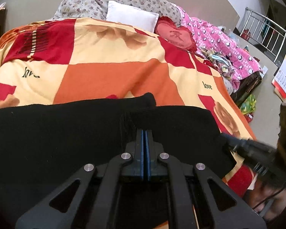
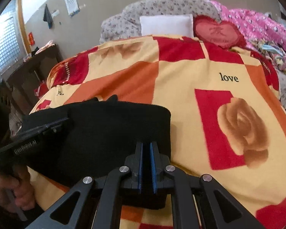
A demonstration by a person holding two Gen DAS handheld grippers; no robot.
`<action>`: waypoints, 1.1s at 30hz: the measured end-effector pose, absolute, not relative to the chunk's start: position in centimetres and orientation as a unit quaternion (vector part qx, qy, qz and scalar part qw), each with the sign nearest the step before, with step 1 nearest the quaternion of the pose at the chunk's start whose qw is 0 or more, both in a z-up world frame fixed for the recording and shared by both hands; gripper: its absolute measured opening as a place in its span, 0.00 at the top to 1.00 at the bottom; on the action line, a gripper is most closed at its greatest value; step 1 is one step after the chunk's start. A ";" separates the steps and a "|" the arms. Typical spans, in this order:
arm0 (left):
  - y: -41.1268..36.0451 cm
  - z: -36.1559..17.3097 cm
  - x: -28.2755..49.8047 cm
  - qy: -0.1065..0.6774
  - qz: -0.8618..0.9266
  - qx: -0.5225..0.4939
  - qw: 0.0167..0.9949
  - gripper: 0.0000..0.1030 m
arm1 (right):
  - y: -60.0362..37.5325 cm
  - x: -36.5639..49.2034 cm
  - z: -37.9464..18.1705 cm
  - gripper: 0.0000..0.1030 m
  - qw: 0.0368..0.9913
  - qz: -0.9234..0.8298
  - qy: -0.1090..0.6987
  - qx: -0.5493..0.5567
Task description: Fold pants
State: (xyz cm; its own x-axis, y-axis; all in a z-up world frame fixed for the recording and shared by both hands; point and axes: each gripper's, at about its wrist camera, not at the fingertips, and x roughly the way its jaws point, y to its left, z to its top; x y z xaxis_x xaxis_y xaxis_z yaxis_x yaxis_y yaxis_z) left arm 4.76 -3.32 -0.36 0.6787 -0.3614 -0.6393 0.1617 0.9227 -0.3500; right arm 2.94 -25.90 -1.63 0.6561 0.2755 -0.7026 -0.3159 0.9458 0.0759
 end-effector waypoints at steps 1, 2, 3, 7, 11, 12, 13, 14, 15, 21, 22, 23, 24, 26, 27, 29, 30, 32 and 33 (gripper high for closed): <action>-3.3 -0.4 4.7 0.373 -0.144 -0.135 0.906 0.97 | -26.1 3.1 -0.9 0.93 0.913 0.163 0.373 -0.016; -3.3 -0.4 4.7 0.373 -0.145 -0.137 0.906 0.97 | -26.2 3.4 0.0 0.93 0.919 0.164 0.357 -0.006; -3.2 -0.4 4.7 0.372 -0.146 -0.139 0.906 0.97 | -26.1 3.8 0.7 0.93 0.923 0.159 0.349 -0.004; -3.1 -0.5 4.8 0.372 -0.148 -0.143 0.905 0.97 | -24.3 7.5 -0.7 0.93 0.908 0.148 0.391 -0.028; -3.0 -0.5 4.7 0.370 -0.151 -0.148 0.905 0.97 | -23.0 8.4 -1.9 0.93 0.899 0.138 0.409 -0.067; -3.0 -0.5 4.7 0.370 -0.151 -0.149 0.904 0.97 | -22.9 8.2 -1.5 0.93 0.901 0.131 0.409 -0.061; -3.0 -0.5 4.7 0.370 -0.151 -0.149 0.905 0.97 | -22.7 7.9 -0.9 0.93 0.905 0.139 0.399 -0.049; -3.0 -0.5 4.6 0.370 -0.151 -0.149 0.904 0.97 | -22.2 7.3 -0.1 0.93 0.909 0.161 0.383 -0.039; -3.0 -0.5 4.6 0.370 -0.152 -0.150 0.904 0.97 | -21.7 6.9 0.2 0.93 0.910 0.174 0.374 -0.040; -3.0 -0.5 4.6 0.369 -0.152 -0.152 0.904 0.97 | -18.8 5.9 -2.7 0.93 0.901 0.184 0.378 -0.110; -3.0 -0.5 4.6 0.370 -0.152 -0.153 0.904 0.97 | -18.8 5.8 -2.5 0.93 0.901 0.182 0.378 -0.112; -3.0 -0.5 4.6 0.370 -0.152 -0.153 0.904 0.97 | -19.0 5.5 -2.1 0.93 0.901 0.178 0.382 -0.103; -2.9 -0.5 4.6 0.370 -0.153 -0.154 0.903 0.97 | -19.4 4.9 -1.7 0.93 0.903 0.183 0.379 -0.086; -2.9 -0.5 4.6 0.370 -0.154 -0.156 0.903 0.97 | -19.9 3.4 -1.2 0.93 0.907 0.205 0.360 -0.072; -3.0 -0.5 4.6 0.370 -0.153 -0.156 0.903 0.97 | -20.0 2.7 -1.7 0.91 0.908 0.204 0.356 -0.082; -3.1 -0.4 4.7 0.370 -0.151 -0.154 0.903 0.97 | -20.3 2.6 -3.4 0.88 0.909 0.207 0.348 -0.096; -3.2 -0.4 4.7 0.371 -0.151 -0.151 0.904 0.97 | -20.7 2.3 -3.5 0.88 0.916 0.215 0.328 -0.091; -3.2 -0.4 4.7 0.373 -0.152 -0.149 0.903 0.97 | -21.1 2.1 -3.8 0.87 0.918 0.224 0.316 -0.083; -3.1 -0.4 4.8 0.374 -0.154 -0.152 0.902 0.97 | -21.2 2.2 -3.8 0.87 0.918 0.226 0.317 -0.080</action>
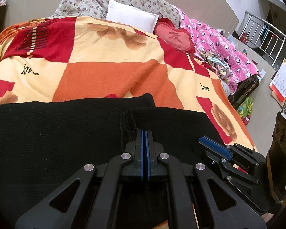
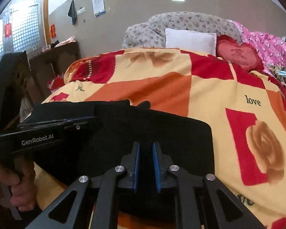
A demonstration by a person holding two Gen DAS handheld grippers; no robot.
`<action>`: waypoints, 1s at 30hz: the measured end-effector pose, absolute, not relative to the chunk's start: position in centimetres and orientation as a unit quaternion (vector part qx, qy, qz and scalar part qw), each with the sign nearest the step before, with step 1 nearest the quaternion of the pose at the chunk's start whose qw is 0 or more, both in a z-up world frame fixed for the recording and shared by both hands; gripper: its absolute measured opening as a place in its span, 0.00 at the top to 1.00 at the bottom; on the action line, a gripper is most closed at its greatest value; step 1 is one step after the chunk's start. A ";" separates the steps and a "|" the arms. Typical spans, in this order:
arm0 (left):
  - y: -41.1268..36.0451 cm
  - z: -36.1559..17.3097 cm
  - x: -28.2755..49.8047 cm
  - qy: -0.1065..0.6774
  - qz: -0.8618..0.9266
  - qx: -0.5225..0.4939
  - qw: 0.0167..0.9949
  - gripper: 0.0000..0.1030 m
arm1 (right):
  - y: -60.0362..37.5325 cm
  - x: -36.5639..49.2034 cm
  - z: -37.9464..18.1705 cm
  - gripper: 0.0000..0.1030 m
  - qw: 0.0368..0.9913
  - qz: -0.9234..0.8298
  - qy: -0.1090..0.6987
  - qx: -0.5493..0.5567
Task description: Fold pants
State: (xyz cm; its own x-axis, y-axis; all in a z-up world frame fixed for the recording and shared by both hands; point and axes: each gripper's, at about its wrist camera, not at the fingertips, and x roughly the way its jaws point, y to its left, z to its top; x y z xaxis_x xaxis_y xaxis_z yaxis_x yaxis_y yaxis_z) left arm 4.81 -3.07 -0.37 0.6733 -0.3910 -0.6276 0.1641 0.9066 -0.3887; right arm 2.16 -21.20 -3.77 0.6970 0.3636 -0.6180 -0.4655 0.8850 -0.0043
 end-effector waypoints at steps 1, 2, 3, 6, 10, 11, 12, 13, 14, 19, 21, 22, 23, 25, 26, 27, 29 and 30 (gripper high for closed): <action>-3.0 -0.4 4.9 0.375 -0.156 -0.157 0.900 0.97 | -21.3 2.2 -3.8 0.87 0.917 0.227 0.317 -0.077; -2.8 -0.5 5.0 0.375 -0.158 -0.162 0.899 0.97 | -21.4 2.3 -3.7 0.87 0.917 0.230 0.317 -0.074; -2.6 -0.6 5.0 0.376 -0.160 -0.170 0.897 0.97 | -21.5 2.3 -3.7 0.87 0.917 0.233 0.317 -0.069; -2.2 -0.7 5.1 0.378 -0.166 -0.191 0.891 0.97 | -22.1 2.5 -3.7 0.87 0.915 0.243 0.320 -0.049; -0.8 1.3 3.2 0.365 -0.155 -0.215 0.893 0.89 | -22.1 2.3 -3.6 0.87 0.916 0.243 0.315 -0.046; -0.1 1.9 2.2 0.353 -0.154 -0.219 0.897 0.77 | -22.0 2.2 -3.6 0.87 0.917 0.241 0.313 -0.051; 0.9 2.5 0.9 0.337 -0.154 -0.231 0.900 0.70 | -21.9 2.1 -3.6 0.87 0.918 0.240 0.311 -0.056; 2.0 2.9 -0.4 0.325 -0.153 -0.243 0.901 0.56 | -21.8 2.0 -3.6 0.87 0.919 0.238 0.309 -0.061; 3.2 3.2 -1.7 0.313 -0.151 -0.257 0.902 0.53 | -21.7 1.8 -3.6 0.87 0.920 0.236 0.307 -0.066; 8.7 2.5 -7.6 0.298 -0.105 -0.298 0.901 0.53 | -21.9 1.8 -3.6 0.87 0.920 0.237 0.306 -0.062; 10.3 1.6 -9.8 0.298 -0.065 -0.307 0.902 0.53 | -21.9 1.8 -3.6 0.87 0.920 0.237 0.306 -0.061; 10.9 1.1 -10.8 0.296 -0.047 -0.309 0.903 0.53 | -22.0 1.8 -3.6 0.87 0.920 0.237 0.306 -0.061; 11.4 0.8 -11.5 0.291 -0.034 -0.309 0.905 0.53 | -22.0 1.8 -3.6 0.87 0.920 0.237 0.306 -0.062; 12.3 -0.1 -12.6 0.279 0.005 -0.312 0.908 0.53 | -21.9 1.8 -3.6 0.87 0.921 0.235 0.305 -0.064; 13.0 -0.7 -12.8 0.279 0.027 -0.322 0.904 0.53 | -21.9 1.8 -3.6 0.87 0.921 0.234 0.305 -0.066; 13.6 -1.2 -12.8 0.281 0.037 -0.336 0.898 0.53 | -21.9 1.7 -3.6 0.87 0.921 0.233 0.304 -0.068; 14.4 -2.3 -12.2 0.291 0.040 -0.358 0.887 0.53 | -21.8 1.7 -3.6 0.87 0.921 0.232 0.304 -0.069; 14.8 -2.7 -11.9 0.293 0.044 -0.367 0.882 0.53 | -21.8 1.7 -3.6 0.87 0.921 0.233 0.304 -0.068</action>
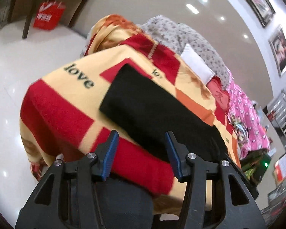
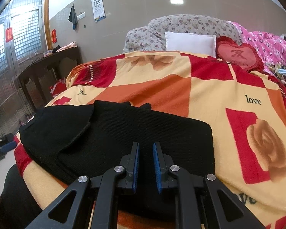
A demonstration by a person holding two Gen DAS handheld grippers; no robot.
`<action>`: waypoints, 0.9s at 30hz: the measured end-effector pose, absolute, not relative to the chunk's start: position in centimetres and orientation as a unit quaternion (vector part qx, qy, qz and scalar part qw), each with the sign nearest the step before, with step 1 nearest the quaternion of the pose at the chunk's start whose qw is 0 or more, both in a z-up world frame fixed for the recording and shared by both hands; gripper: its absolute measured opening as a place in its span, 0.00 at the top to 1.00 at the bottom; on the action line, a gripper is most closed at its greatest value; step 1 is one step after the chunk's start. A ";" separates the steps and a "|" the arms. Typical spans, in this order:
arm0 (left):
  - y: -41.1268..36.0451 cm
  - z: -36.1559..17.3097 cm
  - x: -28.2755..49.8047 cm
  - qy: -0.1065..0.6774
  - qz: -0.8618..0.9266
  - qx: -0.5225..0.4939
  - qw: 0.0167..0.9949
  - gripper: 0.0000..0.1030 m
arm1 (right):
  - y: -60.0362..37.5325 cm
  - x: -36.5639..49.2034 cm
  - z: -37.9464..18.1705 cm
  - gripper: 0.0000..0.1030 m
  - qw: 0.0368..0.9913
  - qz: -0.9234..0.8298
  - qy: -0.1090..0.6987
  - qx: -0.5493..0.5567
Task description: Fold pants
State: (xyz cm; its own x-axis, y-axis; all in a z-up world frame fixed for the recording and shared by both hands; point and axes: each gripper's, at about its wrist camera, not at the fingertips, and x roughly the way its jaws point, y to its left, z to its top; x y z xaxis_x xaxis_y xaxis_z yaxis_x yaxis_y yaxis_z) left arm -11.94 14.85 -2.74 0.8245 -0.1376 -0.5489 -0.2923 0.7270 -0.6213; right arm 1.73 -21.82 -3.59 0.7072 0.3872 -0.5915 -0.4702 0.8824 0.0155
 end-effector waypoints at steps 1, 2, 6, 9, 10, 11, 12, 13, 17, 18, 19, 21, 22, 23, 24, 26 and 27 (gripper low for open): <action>15.2 -3.0 -11.8 0.290 0.042 -0.375 0.879 0.53 | -21.8 1.7 -3.6 0.87 0.921 0.233 0.304 -0.068; 15.5 -3.1 -11.6 0.286 0.038 -0.386 0.876 0.53 | -21.8 1.7 -3.6 0.87 0.921 0.233 0.304 -0.068; 16.9 -4.2 -10.7 0.269 0.008 -0.465 0.843 0.50 | -21.8 1.7 -3.6 0.87 0.922 0.232 0.303 -0.069; 18.4 -5.6 -10.5 0.244 -0.009 -0.563 0.790 0.50 | -21.8 1.7 -3.6 0.87 0.922 0.232 0.303 -0.071; 18.7 -5.7 -10.6 0.240 -0.007 -0.578 0.780 0.49 | -21.8 1.7 -3.5 0.87 0.922 0.231 0.302 -0.071; 18.7 -5.4 -10.5 0.241 -0.007 -0.582 0.777 0.46 | -21.8 1.7 -3.5 0.87 0.922 0.231 0.302 -0.070; 18.6 -5.2 -10.4 0.240 -0.010 -0.581 0.777 0.46 | -21.8 1.7 -3.6 0.87 0.922 0.231 0.302 -0.070; 18.4 -5.1 -10.4 0.241 -0.012 -0.582 0.777 0.46 | -21.8 1.7 -3.5 0.87 0.922 0.231 0.302 -0.071; 18.0 -4.3 -10.1 0.246 -0.003 -0.551 0.798 0.47 | -21.8 1.7 -3.5 0.87 0.922 0.231 0.302 -0.072; 17.8 -3.9 -10.0 0.248 0.008 -0.531 0.810 0.48 | -21.9 1.7 -3.5 0.87 0.922 0.231 0.302 -0.072; 17.4 -3.5 -9.8 0.255 0.024 -0.501 0.827 0.55 | -21.9 1.7 -3.5 0.87 0.922 0.231 0.302 -0.071; 16.7 -3.3 -9.6 0.272 0.057 -0.449 0.849 0.71 | -21.8 1.7 -3.5 0.87 0.922 0.231 0.302 -0.071; 16.5 -3.3 -9.5 0.274 0.066 -0.439 0.853 0.73 | -21.9 1.7 -3.5 0.87 0.922 0.231 0.302 -0.070; 16.3 -3.2 -9.6 0.275 0.073 -0.433 0.855 0.75 | -21.9 1.7 -3.5 0.87 0.922 0.231 0.302 -0.071; 16.1 -3.1 -9.5 0.276 0.080 -0.423 0.859 0.76 | -21.9 1.7 -3.5 0.87 0.922 0.231 0.302 -0.071; 15.5 -2.8 -9.6 0.269 0.089 -0.399 0.872 0.83 | -21.9 1.7 -3.5 0.87 0.922 0.232 0.302 -0.071; 15.1 -2.6 -9.5 0.265 0.092 -0.381 0.881 0.84 | -21.9 1.7 -3.5 0.87 0.922 0.232 0.302 -0.070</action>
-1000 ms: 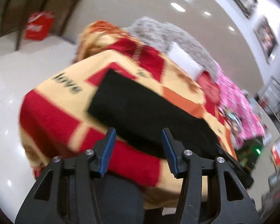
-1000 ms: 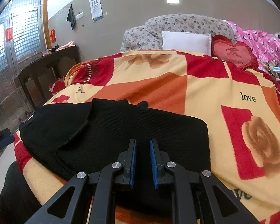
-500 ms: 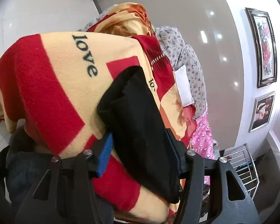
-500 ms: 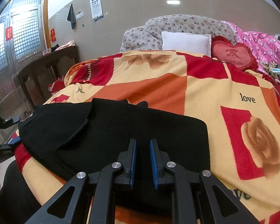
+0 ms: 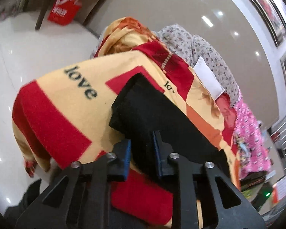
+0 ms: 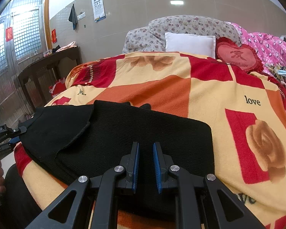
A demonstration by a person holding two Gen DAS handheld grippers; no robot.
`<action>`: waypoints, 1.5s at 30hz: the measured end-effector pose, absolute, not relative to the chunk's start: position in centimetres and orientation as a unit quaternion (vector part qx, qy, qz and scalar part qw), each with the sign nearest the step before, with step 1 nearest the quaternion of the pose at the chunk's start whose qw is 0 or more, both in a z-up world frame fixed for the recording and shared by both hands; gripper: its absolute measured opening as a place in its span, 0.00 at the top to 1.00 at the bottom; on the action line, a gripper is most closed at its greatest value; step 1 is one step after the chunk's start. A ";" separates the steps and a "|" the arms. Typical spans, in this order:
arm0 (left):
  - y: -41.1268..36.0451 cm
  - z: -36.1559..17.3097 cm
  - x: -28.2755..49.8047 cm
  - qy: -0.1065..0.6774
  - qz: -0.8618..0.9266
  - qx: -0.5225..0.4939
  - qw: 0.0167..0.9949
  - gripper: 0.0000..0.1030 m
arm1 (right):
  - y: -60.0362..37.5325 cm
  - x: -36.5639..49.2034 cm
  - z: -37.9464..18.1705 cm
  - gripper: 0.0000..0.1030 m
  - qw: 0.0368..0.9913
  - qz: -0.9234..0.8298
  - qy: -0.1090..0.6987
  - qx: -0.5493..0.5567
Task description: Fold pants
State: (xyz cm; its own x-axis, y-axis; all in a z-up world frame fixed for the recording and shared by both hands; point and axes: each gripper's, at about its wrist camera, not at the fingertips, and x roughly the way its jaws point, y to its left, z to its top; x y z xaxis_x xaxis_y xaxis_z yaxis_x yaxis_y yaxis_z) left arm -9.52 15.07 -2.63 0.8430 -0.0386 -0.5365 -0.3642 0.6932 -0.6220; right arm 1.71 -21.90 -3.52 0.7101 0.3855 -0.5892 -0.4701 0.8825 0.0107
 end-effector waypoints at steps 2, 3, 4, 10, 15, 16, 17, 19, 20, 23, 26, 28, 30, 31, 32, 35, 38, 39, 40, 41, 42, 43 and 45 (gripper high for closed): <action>13.8 -1.7 -9.6 0.251 0.099 -0.335 0.903 0.86 | -22.0 1.7 -3.4 0.87 0.923 0.233 0.300 -0.065; 12.7 -1.0 -9.6 0.240 0.098 -0.300 0.918 0.86 | -22.1 1.6 -3.3 0.87 0.924 0.232 0.297 -0.060; 11.6 -0.4 -9.7 0.229 0.096 -0.266 0.932 0.86 | -22.0 1.5 -3.1 0.87 0.925 0.234 0.294 -0.061; 3.6 2.1 -10.8 0.155 0.054 -0.057 0.985 0.86 | -21.2 0.2 1.7 0.77 0.908 0.324 0.263 0.025; -0.3 1.9 -12.0 0.118 0.025 0.047 0.992 0.86 | -17.9 1.0 6.3 0.48 0.819 0.481 0.292 0.115; -1.0 1.8 -12.3 0.112 0.019 0.065 0.991 0.86 | -17.2 1.4 6.8 0.48 0.797 0.507 0.302 0.129; -1.5 1.8 -12.6 0.106 0.012 0.079 0.991 0.86 | -16.7 1.7 6.9 0.47 0.785 0.518 0.309 0.139; -2.8 1.7 -13.4 0.089 -0.002 0.112 0.990 0.86 | -15.9 2.4 6.7 0.46 0.769 0.528 0.328 0.146; -3.5 1.5 -13.9 0.078 -0.011 0.132 0.988 0.86 | -15.4 2.8 6.3 0.46 0.767 0.525 0.339 0.145; -5.1 1.2 -14.6 0.067 -0.028 0.163 0.984 0.86 | -14.8 4.3 4.5 0.46 0.776 0.489 0.374 0.135; -4.7 1.5 -14.8 0.069 -0.023 0.156 0.985 0.86 | -15.6 5.9 2.3 0.46 0.773 0.461 0.398 0.174; -3.1 2.2 -14.6 0.079 -0.007 0.119 0.990 0.86 | -15.9 5.9 1.8 0.46 0.760 0.473 0.399 0.196; -0.5 3.2 -14.5 0.093 0.019 0.054 0.994 0.86 | -15.6 5.4 2.0 0.46 0.756 0.489 0.389 0.194; 0.5 3.4 -14.5 0.098 0.027 0.032 0.994 0.85 | -15.3 5.2 2.1 0.45 0.756 0.491 0.389 0.188; 1.9 3.7 -14.6 0.103 0.036 0.003 0.994 0.81 | -14.7 5.1 1.9 0.45 0.753 0.495 0.393 0.182; 5.1 4.0 -14.3 0.125 0.042 -0.050 0.990 0.68 | -13.7 5.4 0.3 0.45 0.742 0.491 0.415 0.189; 6.4 3.4 -13.5 0.155 0.009 -0.063 0.986 0.45 | -13.5 6.3 -1.8 0.44 0.729 0.471 0.442 0.227; 6.4 3.1 -13.1 0.167 -0.001 -0.063 0.984 0.44 | -13.5 6.5 -2.4 0.44 0.726 0.460 0.453 0.237; 6.2 2.7 -12.6 0.181 -0.018 -0.060 0.982 0.44 | -13.5 6.8 -3.0 0.44 0.723 0.454 0.459 0.247; 6.0 2.4 -11.8 0.200 -0.040 -0.052 0.978 0.44 | -13.5 7.0 -3.4 0.44 0.715 0.453 0.463 0.263; 5.6 2.4 -11.3 0.209 -0.048 -0.044 0.976 0.44 | -13.4 7.2 -3.6 0.44 0.710 0.453 0.466 0.270; 5.2 2.2 -11.4 0.214 -0.055 -0.035 0.975 0.44 | -13.3 7.3 -3.7 0.44 0.709 0.452 0.467 0.274; 4.4 2.0 -10.8 0.222 -0.067 -0.023 0.972 0.43 | -12.7 7.5 -3.4 0.44 0.710 0.453 0.467 0.271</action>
